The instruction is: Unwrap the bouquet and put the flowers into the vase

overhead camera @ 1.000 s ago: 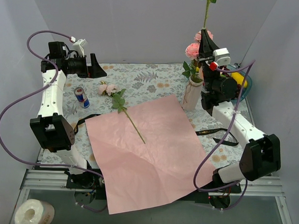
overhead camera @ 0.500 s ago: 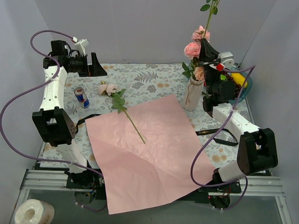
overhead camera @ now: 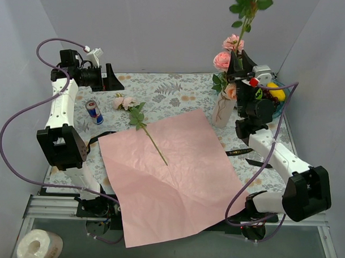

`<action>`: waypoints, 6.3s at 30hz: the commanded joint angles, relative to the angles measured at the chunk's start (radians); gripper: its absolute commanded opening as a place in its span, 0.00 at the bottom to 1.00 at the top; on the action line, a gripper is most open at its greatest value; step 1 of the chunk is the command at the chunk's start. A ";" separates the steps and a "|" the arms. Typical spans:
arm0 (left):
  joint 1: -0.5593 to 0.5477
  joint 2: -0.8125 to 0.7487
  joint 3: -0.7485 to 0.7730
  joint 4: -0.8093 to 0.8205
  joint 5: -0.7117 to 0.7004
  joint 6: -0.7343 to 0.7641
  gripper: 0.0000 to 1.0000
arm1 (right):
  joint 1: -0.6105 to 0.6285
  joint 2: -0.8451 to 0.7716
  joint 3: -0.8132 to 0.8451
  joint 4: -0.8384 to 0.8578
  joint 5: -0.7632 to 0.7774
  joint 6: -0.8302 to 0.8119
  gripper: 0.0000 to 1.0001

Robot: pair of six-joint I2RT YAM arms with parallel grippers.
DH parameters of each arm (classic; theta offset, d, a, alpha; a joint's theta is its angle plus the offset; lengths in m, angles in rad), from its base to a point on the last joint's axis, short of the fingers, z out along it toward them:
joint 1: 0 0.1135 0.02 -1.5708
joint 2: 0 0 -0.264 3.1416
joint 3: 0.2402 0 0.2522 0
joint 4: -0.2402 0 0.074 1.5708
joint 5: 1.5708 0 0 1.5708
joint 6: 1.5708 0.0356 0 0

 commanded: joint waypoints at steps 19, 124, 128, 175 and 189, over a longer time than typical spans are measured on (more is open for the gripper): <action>-0.007 -0.168 -0.060 0.054 -0.065 -0.079 0.98 | 0.250 -0.297 0.335 -1.111 0.298 0.068 0.95; 0.088 -0.251 -0.163 0.082 -0.070 -0.058 0.98 | 0.481 0.886 1.268 -1.646 -0.034 0.108 0.01; 0.088 -0.242 -0.115 0.059 -0.045 -0.046 0.98 | 0.458 0.707 1.330 -1.578 0.001 0.041 0.01; 0.086 -0.159 -0.071 0.074 0.062 -0.052 0.98 | -0.067 0.039 0.563 -0.442 0.160 0.042 0.01; 0.086 -0.160 -0.085 0.079 0.064 -0.050 0.98 | -0.041 0.038 0.296 -0.267 0.102 0.029 0.01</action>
